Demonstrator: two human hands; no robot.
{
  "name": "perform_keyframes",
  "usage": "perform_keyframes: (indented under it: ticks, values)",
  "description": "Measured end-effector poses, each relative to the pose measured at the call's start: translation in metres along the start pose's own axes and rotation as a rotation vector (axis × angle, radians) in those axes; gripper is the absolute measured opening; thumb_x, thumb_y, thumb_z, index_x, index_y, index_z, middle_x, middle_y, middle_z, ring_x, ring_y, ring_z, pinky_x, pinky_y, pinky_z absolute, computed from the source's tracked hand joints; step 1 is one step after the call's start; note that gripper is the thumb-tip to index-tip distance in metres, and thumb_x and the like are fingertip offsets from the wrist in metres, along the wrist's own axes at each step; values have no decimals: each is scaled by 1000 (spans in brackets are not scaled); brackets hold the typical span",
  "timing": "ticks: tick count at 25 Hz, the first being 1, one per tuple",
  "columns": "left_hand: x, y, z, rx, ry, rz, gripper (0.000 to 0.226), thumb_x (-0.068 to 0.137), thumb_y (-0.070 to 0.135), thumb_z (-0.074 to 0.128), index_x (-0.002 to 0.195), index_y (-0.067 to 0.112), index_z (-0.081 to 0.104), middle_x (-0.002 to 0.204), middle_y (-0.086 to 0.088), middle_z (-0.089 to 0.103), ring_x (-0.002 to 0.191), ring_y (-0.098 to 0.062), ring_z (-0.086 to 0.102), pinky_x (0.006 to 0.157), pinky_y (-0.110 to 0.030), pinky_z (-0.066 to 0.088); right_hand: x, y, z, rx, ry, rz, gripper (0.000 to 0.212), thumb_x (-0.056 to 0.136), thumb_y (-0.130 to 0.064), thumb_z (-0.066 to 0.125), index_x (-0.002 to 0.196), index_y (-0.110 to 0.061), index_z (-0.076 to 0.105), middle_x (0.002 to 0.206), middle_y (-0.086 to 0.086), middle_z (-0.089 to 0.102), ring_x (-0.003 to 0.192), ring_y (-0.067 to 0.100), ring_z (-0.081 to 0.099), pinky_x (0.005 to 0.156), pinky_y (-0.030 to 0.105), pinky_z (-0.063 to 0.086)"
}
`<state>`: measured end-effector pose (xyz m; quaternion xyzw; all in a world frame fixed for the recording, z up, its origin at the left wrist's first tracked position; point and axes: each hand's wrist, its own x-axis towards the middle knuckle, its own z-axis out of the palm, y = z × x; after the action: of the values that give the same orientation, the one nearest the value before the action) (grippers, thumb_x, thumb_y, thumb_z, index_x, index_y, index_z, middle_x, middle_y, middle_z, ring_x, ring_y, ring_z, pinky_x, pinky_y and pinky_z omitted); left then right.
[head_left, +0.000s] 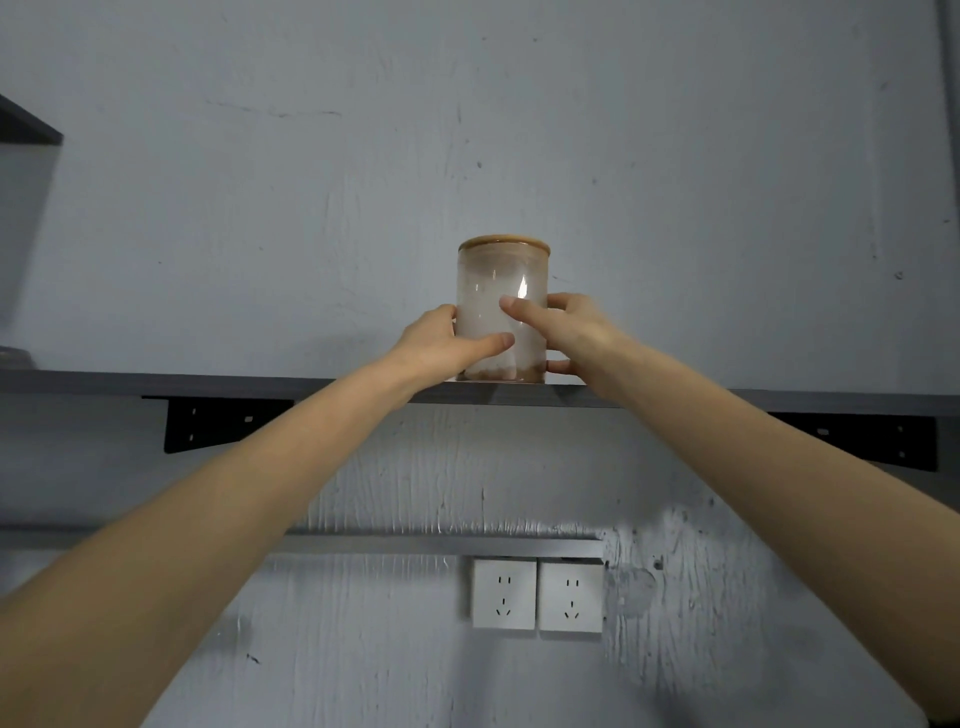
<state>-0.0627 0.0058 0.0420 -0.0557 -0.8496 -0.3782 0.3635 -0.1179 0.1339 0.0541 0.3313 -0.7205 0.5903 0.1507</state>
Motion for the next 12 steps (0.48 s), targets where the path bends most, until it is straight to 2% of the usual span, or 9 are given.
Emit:
perform_keyframes:
  ticks: [2,3,5,8,10,12]
  values:
    - [-10,8,-5,9,61,64,58,80,39,60,129,16,39,117,1,51,96,-12,47,79,-24,40,-13,-10,-4,58,6,-56,58,78,-40,63,125,-11,45,117,6,61,98,17,61,80,30,52]
    - [-17,12,-10,-8,104,108,59,79,39,61,129,17,38,121,1,50,99,-12,46,80,-23,40,-20,-17,-7,83,6,-83,61,78,-41,63,127,-10,43,118,7,60,98,17,61,79,29,53]
    - [-35,22,-23,-47,150,199,62,78,40,62,131,21,36,117,7,48,99,-8,48,71,-14,42,-39,-30,-13,113,-4,-136,65,78,-42,63,129,-11,40,120,7,59,102,18,61,82,32,54]
    - [-69,27,-35,-69,129,279,61,76,39,63,130,29,35,108,17,44,90,4,48,59,-2,44,-72,-37,-14,78,-27,-214,63,77,-41,63,129,-15,40,114,5,61,99,14,63,83,32,55]
    - [-90,22,-34,-98,94,302,57,75,37,64,125,35,36,108,20,45,91,10,46,62,2,43,-91,-33,-13,67,-39,-233,60,77,-39,63,129,-17,40,111,4,63,95,12,65,83,32,55]
    - [-109,12,-27,-168,47,287,58,70,40,66,121,39,37,108,23,49,98,8,50,69,-3,48,-108,-22,-10,67,-64,-226,60,76,-38,64,128,-20,41,112,3,63,95,12,65,85,34,55]
